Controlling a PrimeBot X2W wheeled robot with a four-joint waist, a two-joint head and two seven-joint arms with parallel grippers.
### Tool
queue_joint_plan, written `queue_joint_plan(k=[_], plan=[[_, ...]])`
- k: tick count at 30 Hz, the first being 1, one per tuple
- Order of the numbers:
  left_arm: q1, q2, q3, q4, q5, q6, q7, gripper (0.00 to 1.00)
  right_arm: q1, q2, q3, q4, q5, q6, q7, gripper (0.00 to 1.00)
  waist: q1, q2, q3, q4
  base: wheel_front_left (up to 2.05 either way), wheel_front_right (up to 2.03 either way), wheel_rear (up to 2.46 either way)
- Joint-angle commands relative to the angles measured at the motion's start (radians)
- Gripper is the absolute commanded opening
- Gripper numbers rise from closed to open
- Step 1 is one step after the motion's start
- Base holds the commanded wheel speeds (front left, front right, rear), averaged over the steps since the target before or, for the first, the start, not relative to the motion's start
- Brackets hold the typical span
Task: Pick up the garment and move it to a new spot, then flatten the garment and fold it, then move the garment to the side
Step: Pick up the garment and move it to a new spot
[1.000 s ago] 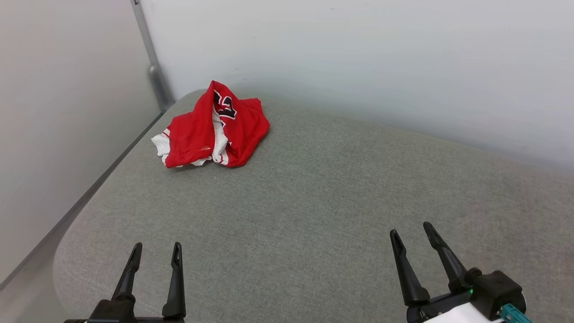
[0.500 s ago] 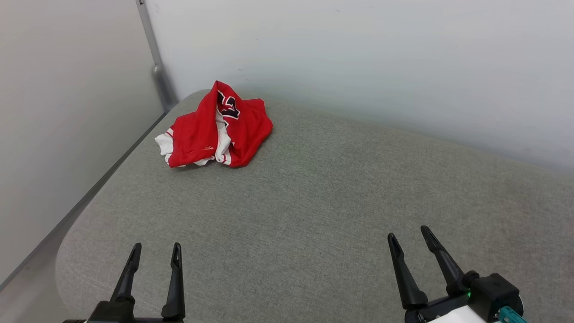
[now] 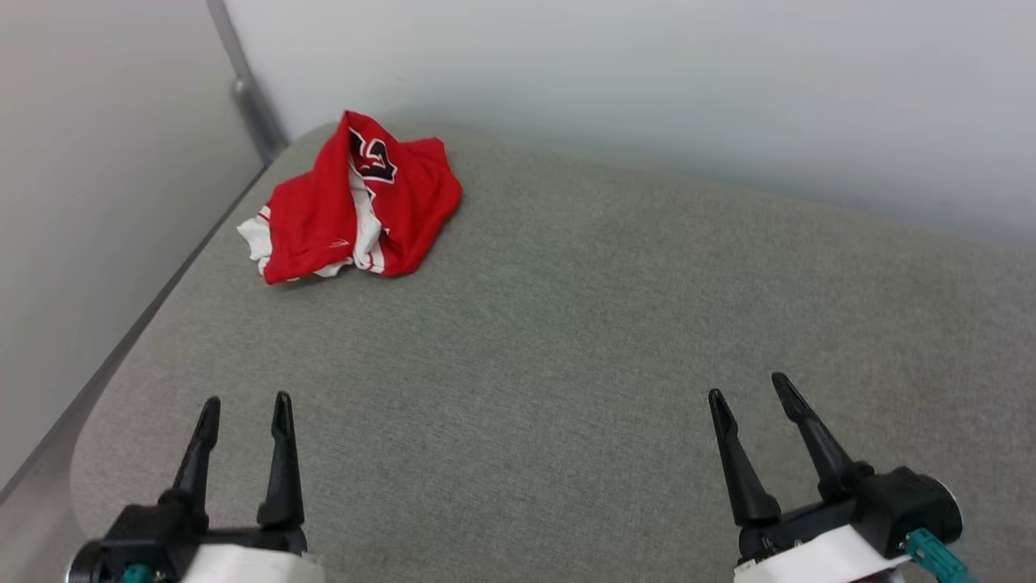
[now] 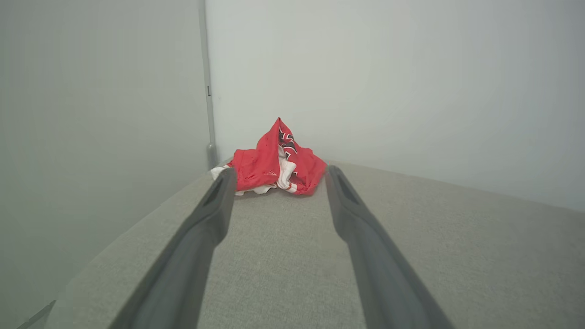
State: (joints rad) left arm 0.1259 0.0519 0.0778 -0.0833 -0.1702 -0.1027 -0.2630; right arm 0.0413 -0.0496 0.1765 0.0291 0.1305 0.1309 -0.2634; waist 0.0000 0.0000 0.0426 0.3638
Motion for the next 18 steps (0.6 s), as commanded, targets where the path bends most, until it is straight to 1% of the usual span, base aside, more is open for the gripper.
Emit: queue_joint_plan(k=[1,3,4,7,9,12,16,18], plan=[[-0.033,-0.001,0.007,0.003,0.007,-0.007,-0.003,1.00,-0.023,-0.001,0.000,-0.009,-0.010,0.000,-0.002,1.00,0.0000,0.0000,0.053,-0.030,0.00,0.00,0.00],[-0.079,0.010,0.013,0.029,-0.005,-0.020,-0.003,1.00,-0.044,-0.001,-0.002,-0.021,-0.026,0.000,-0.002,1.00,0.0000,0.0000,0.105,-0.049,0.00,0.00,0.00],[-0.116,0.024,0.009,0.044,-0.010,-0.022,-0.003,1.00,-0.055,-0.001,-0.005,-0.026,-0.034,0.000,-0.002,1.00,0.0000,0.0000,0.131,-0.058,0.00,0.00,0.00],[-0.226,0.087,-0.012,0.100,-0.054,-0.026,-0.003,1.00,-0.084,-0.001,0.002,-0.045,-0.067,0.000,-0.002,1.00,0.0000,0.0000,0.206,-0.088,0.00,0.00,0.00],[-0.307,0.162,-0.056,0.158,-0.106,-0.027,-0.003,1.00,-0.102,-0.002,0.000,-0.059,-0.088,0.000,-0.002,1.00,0.0000,0.0000,0.249,-0.106,0.00,0.00,0.00],[-0.451,0.289,-0.101,0.234,-0.213,-0.026,0.073,1.00,-0.123,-0.001,0.016,-0.086,-0.103,0.000,-0.002,1.00,0.0000,0.0000,0.313,-0.139,0.00,0.00,0.00],[-0.630,0.462,-0.175,0.309,-0.371,-0.026,0.243,1.00,-0.150,-0.001,0.039,-0.127,-0.138,0.000,-0.002,1.00,0.0000,0.0000,0.381,-0.178,0.00,0.00,0.00],[-0.717,0.551,-0.224,0.333,-0.430,-0.026,0.338,1.00,-0.162,-0.001,0.044,-0.149,-0.146,0.000,-0.002,1.00,0.0000,0.0000,0.416,-0.194,0.00,0.00,0.00]])
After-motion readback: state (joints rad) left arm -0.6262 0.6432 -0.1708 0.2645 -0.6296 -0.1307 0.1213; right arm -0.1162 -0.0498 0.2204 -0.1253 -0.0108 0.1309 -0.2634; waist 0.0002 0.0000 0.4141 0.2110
